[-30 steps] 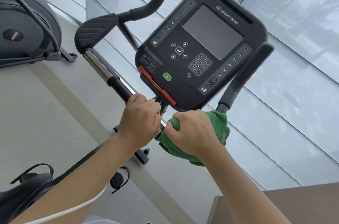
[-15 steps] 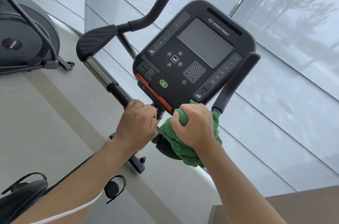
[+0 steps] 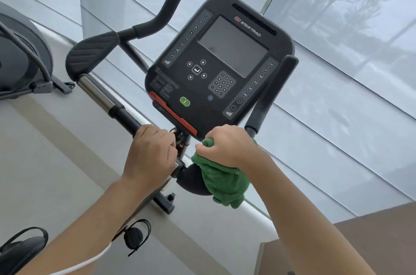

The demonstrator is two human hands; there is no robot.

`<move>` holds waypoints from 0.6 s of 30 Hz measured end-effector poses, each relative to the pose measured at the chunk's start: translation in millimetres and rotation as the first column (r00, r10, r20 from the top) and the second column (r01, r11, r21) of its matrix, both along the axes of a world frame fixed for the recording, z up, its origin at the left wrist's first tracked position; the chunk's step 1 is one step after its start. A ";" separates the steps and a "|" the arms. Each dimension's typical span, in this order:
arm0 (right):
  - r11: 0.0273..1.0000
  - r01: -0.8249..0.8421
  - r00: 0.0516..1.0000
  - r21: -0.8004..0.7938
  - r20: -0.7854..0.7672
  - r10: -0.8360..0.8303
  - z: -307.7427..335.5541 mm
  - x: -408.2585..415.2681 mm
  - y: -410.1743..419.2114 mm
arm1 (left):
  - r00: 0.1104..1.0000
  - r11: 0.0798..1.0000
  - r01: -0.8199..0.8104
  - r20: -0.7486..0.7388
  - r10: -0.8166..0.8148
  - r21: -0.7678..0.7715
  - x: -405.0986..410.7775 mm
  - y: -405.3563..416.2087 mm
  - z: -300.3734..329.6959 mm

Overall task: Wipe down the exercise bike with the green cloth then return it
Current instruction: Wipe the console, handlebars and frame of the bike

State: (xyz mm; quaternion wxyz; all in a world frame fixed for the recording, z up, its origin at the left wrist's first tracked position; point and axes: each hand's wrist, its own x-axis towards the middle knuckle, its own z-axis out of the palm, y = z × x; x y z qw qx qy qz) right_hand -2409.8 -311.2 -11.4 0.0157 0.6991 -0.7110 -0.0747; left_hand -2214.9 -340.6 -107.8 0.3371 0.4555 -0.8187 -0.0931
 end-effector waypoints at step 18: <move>0.749 0.140 0.891 -0.648 0.412 0.189 -17.6 -8.1 29.5 | 0.996 0.985 0.051 -0.085 -0.038 0.162 -2.6 0.8 18.4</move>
